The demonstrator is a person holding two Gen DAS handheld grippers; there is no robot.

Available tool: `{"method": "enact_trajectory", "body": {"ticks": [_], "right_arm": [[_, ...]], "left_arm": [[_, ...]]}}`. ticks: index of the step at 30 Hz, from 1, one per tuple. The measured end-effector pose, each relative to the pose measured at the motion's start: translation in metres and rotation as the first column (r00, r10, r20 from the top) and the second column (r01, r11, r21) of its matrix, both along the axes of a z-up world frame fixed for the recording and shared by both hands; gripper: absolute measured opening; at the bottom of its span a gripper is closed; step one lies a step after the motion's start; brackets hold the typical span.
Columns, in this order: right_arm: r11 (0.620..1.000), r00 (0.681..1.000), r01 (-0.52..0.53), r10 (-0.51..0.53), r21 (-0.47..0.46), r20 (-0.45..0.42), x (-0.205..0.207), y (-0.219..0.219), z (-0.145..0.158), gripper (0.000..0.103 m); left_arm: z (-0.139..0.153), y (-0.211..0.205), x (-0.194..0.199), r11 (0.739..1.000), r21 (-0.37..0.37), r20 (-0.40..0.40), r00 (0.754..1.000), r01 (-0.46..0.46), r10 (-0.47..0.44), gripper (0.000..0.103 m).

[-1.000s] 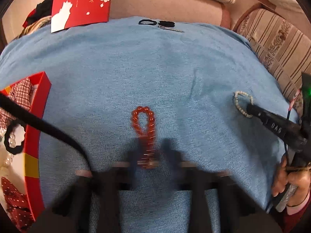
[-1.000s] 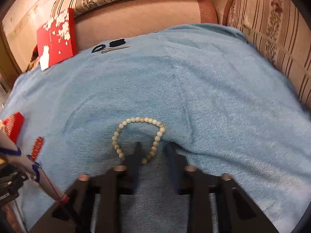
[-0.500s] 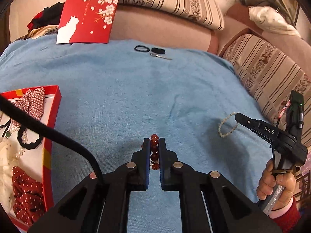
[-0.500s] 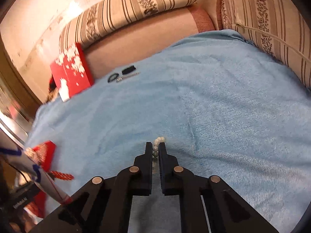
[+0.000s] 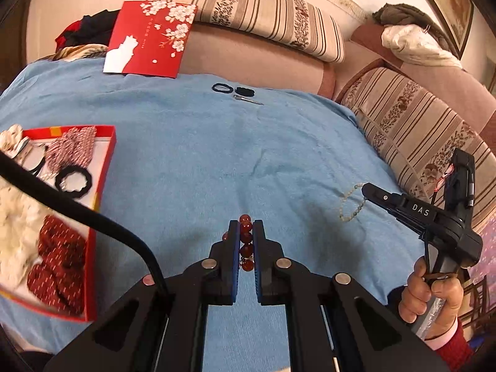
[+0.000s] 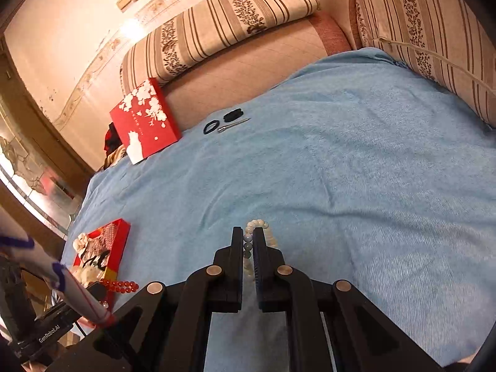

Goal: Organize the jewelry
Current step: 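Carry the pearl bracelet in the right tool and red bead bracelet in the left toward the tray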

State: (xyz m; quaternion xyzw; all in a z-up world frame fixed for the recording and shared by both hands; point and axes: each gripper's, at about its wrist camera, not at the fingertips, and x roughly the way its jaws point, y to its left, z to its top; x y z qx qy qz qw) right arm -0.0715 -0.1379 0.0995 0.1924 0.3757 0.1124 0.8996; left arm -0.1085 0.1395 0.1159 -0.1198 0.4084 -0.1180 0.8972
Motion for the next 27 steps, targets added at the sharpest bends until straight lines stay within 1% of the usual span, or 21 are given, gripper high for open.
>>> {"method": "enact_trajectory", "body": {"ticks": [4, 15, 22, 24, 27], "right_arm": [[1.000, 1.000, -0.015, 0.016, -0.017, 0.014, -0.013, 0.006, 0.007, 0.007], [0.996, 0.997, -0.063, 0.066, -0.065, 0.044, -0.039, 0.030, 0.021, 0.007], [0.991, 0.993, -0.095, 0.101, -0.090, 0.061, -0.053, 0.044, 0.030, 0.007], [0.990, 0.992, -0.103, 0.109, -0.099, 0.064, -0.056, 0.048, 0.031, 0.007], [0.988, 0.990, -0.112, 0.120, -0.109, 0.070, -0.060, 0.054, 0.034, 0.007]], "left_arm": [[0.005, 0.006, -0.016, 1.000, 0.003, 0.004, 1.000, -0.027, 0.027, 0.007], [0.019, 0.007, -0.046, 0.992, 0.091, 0.038, 0.995, -0.093, 0.089, 0.007], [0.023, 0.008, -0.054, 0.976, 0.163, 0.044, 0.989, -0.144, 0.138, 0.007], [0.024, 0.010, -0.056, 0.973, 0.172, 0.043, 0.988, -0.156, 0.151, 0.007], [0.025, 0.014, -0.059, 0.962, 0.200, 0.045, 0.983, -0.186, 0.180, 0.007]]}}
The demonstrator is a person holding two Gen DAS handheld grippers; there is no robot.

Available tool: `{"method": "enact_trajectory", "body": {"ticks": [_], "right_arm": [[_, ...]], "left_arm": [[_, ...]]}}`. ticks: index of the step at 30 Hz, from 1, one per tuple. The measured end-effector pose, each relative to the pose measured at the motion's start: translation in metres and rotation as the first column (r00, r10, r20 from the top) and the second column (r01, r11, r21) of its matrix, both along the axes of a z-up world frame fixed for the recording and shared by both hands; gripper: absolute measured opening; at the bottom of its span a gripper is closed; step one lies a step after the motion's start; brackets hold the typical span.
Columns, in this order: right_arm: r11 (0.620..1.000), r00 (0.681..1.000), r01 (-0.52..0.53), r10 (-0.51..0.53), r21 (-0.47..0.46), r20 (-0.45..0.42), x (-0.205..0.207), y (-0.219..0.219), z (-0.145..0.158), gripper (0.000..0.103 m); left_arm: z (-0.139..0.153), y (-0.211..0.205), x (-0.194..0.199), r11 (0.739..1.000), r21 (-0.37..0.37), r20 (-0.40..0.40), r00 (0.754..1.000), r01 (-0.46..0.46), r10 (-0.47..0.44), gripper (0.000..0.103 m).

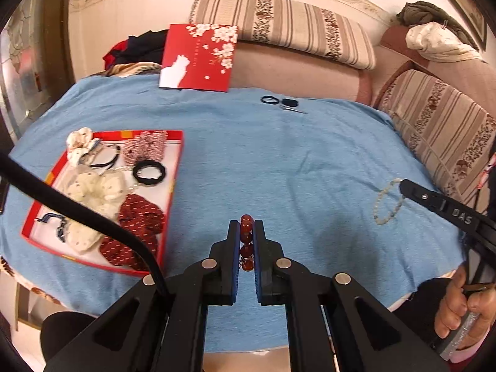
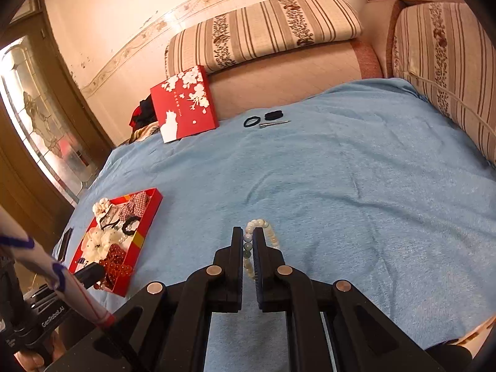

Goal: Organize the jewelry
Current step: 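Carry the pearl bracelet in the right tool and red bead bracelet in the left toward the tray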

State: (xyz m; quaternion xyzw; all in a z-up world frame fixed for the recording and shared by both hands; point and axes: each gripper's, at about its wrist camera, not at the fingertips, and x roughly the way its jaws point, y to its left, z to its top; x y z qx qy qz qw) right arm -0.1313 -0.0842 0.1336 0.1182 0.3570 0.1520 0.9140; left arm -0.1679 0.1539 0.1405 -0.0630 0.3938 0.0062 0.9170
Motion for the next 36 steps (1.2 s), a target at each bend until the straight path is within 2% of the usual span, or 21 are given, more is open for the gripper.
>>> {"method": "enact_trajectory", "body": {"ticks": [8, 36], "right_arm": [[1.000, 1.000, -0.024, 0.024, -0.015, 0.014, -0.008, 0.014, 0.007, 0.007], [0.989, 0.992, -0.124, 0.127, -0.078, 0.028, -0.020, 0.058, 0.019, 0.007]], "left_arm": [[0.001, 0.008, -0.006, 0.997, 0.047, -0.003, 0.998, -0.058, 0.059, 0.007], [0.006, 0.034, -0.018, 0.989, 0.050, 0.007, 0.990, -0.140, 0.140, 0.007]]}}
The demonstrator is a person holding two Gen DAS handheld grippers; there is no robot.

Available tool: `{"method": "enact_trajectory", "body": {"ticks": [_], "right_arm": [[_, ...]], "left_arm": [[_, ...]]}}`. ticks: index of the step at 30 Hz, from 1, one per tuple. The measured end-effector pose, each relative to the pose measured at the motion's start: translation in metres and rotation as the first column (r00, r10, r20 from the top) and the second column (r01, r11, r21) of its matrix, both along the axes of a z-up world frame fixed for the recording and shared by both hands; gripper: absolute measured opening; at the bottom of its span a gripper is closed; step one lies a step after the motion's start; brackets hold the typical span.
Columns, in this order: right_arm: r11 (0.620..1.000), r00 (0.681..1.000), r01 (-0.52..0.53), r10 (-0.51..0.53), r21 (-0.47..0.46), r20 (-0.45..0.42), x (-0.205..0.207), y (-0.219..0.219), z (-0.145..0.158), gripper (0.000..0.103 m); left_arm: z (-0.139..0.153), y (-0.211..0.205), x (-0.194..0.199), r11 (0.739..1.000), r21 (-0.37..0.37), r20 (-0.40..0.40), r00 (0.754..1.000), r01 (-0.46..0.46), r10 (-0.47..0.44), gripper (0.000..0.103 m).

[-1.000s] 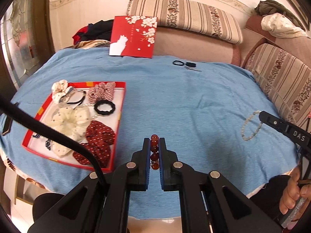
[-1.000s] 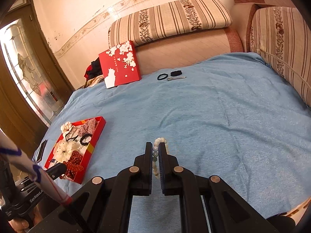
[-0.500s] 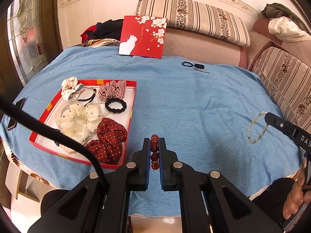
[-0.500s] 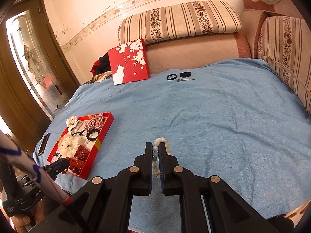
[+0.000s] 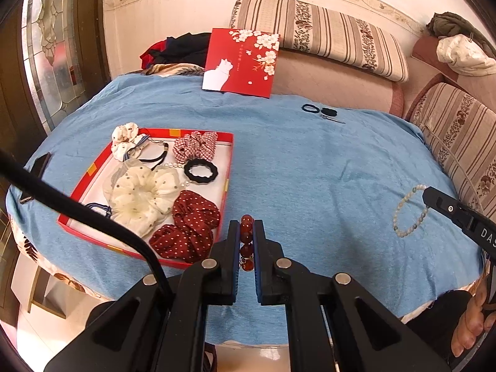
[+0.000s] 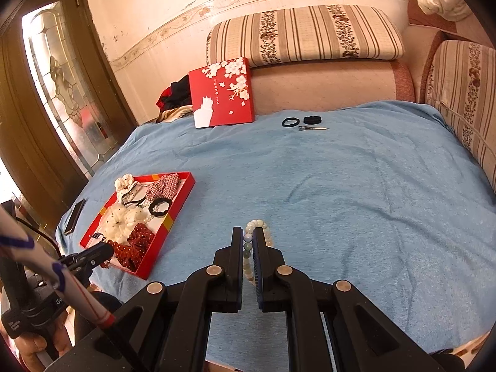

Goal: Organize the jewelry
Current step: 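Carry the pearl bracelet in the right tool and red bead bracelet in the left toward the tray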

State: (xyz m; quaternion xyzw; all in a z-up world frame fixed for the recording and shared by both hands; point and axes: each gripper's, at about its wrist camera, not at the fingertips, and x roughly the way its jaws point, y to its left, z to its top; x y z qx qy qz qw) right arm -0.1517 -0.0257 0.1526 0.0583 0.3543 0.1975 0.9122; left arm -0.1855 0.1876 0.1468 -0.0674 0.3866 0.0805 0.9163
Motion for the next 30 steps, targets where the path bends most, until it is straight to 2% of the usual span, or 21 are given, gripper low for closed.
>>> {"method": "enact_trajectory", "body": {"ticks": [30], "right_arm": [[0.986, 0.988, -0.150, 0.152, -0.070, 0.014, 0.000, 0.077, 0.010, 0.007]], "left_arm": [[-0.004, 0.050, -0.006, 0.994, -0.036, -0.017, 0.994, -0.105, 0.105, 0.007]]}}
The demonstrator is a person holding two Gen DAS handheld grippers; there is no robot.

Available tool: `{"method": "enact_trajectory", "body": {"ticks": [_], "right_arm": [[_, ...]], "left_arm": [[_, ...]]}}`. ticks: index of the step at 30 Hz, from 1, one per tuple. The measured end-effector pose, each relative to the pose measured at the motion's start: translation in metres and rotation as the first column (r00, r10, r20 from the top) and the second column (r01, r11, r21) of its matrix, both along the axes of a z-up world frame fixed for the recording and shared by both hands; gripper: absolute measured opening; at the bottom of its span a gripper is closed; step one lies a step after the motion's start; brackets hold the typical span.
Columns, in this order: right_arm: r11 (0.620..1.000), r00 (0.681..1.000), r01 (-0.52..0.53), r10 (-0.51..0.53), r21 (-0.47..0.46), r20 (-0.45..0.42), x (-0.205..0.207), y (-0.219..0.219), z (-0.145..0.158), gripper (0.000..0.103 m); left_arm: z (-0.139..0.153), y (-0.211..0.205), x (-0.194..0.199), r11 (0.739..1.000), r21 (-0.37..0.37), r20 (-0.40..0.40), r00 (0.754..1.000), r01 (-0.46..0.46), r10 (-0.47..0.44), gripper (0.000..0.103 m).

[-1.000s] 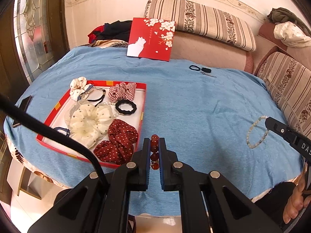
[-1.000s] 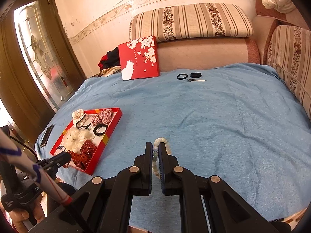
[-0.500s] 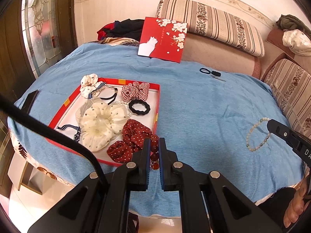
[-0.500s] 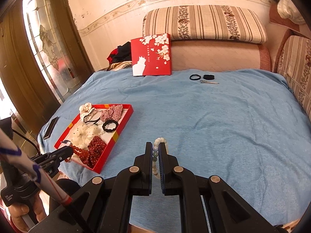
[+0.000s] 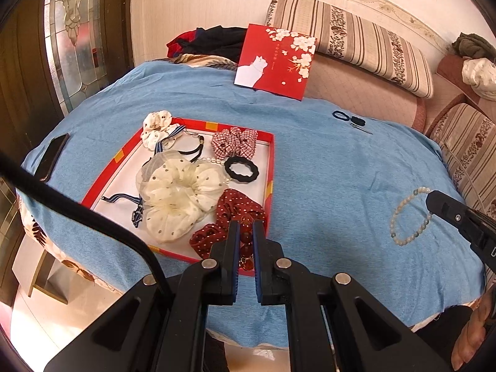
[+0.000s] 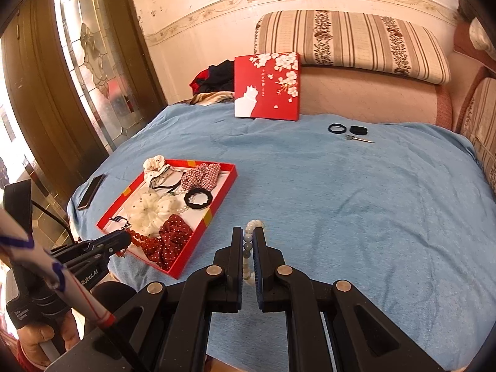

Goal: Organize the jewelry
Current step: 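Carry the pearl bracelet in the right tool and red bead bracelet in the left toward the tray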

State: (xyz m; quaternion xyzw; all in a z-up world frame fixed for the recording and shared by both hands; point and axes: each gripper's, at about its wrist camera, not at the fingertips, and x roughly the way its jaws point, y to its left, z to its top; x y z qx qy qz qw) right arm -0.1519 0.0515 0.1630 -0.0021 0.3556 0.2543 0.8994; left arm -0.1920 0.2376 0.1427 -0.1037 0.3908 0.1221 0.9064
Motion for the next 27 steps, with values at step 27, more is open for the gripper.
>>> {"method": "enact_trajectory", "body": {"ticks": [27], "right_arm": [[0.998, 0.998, -0.051, 0.050, -0.025, -0.028, 0.008, 0.039, -0.010, 0.007]], "left_arm": [[-0.012, 0.036, 0.000, 0.998, -0.017, -0.025, 0.998, -0.065, 0.065, 0.007]]}}
